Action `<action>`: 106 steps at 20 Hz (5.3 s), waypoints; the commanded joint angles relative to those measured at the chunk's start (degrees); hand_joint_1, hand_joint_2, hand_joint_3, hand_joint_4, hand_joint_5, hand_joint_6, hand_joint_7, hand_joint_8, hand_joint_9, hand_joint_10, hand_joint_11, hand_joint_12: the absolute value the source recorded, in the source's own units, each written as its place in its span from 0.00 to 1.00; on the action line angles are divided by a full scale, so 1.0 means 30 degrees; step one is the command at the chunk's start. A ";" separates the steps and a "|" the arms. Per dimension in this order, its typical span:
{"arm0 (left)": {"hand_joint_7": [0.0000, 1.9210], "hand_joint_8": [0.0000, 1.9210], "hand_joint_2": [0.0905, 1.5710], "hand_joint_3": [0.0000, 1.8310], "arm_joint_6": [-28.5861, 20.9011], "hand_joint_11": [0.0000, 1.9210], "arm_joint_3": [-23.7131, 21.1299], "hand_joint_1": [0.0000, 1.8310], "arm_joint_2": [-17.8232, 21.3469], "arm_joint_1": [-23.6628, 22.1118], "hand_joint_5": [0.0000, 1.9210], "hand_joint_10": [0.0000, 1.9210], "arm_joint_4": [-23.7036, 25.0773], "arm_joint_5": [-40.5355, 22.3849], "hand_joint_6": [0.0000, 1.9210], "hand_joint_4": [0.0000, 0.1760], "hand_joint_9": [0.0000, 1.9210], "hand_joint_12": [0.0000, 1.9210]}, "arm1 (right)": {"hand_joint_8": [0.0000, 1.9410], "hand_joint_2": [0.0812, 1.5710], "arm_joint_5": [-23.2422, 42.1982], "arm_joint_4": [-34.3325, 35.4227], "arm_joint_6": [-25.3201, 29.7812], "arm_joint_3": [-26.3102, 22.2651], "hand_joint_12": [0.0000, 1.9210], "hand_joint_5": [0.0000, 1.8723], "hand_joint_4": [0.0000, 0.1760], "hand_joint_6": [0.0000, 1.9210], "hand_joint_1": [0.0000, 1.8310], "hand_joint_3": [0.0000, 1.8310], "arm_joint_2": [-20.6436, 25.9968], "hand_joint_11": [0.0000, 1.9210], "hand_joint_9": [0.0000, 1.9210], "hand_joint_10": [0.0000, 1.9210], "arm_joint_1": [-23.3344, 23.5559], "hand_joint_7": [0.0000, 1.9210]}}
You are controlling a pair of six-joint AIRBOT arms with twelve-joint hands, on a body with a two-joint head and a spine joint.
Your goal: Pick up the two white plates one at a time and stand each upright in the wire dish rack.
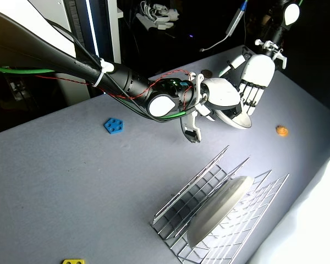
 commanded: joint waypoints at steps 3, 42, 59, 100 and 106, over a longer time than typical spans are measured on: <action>0.00 0.00 0.68 0.00 -0.0101 0.00 0.0073 0.00 0.0293 -0.0848 0.00 0.00 -0.0271 0.0039 0.00 0.00 0.00 0.00 | 0.44 0.68 0.1316 0.0178 0.0084 -0.0616 0.77 0.49 0.00 0.54 0.81 0.00 0.0641 0.45 0.48 0.53 0.0145 0.50; 0.00 0.00 0.67 0.00 -0.0842 0.00 0.0077 0.00 0.1395 -0.4244 0.00 0.00 -0.0255 -0.0833 0.00 0.00 0.00 0.00 | 0.43 0.68 -0.3185 0.0151 1.4587 -0.7218 0.76 0.50 0.00 0.54 0.81 0.00 0.8380 0.46 0.49 0.50 0.5629 0.51; 0.00 0.00 0.67 0.00 -0.0875 0.00 -0.0211 0.00 0.1455 -0.4414 0.00 0.00 0.0006 -0.0881 0.00 0.00 0.00 0.00 | 0.40 0.67 -0.4115 0.2480 2.0762 -0.5060 0.75 0.51 0.00 0.52 0.81 0.00 0.9600 0.47 0.50 0.49 0.7405 0.53; 0.00 0.00 0.67 0.00 -0.0871 0.00 -0.0717 0.00 0.1537 -0.4322 0.00 0.00 0.0100 -0.0816 0.00 0.00 0.00 0.00 | 0.35 0.66 -0.8285 0.5503 1.5603 -0.1932 0.56 0.55 0.00 0.48 0.76 0.00 0.9434 0.49 0.52 0.51 0.8045 0.59; 0.00 0.00 0.66 0.00 -0.0871 0.00 -0.0771 0.00 0.1554 -0.4341 0.00 0.00 0.0100 -0.0814 0.00 0.00 0.00 0.00 | 0.40 0.67 -0.8182 0.5503 1.5340 -0.1735 0.53 0.53 0.00 0.52 0.76 0.00 0.9354 0.49 0.51 0.53 0.7840 0.55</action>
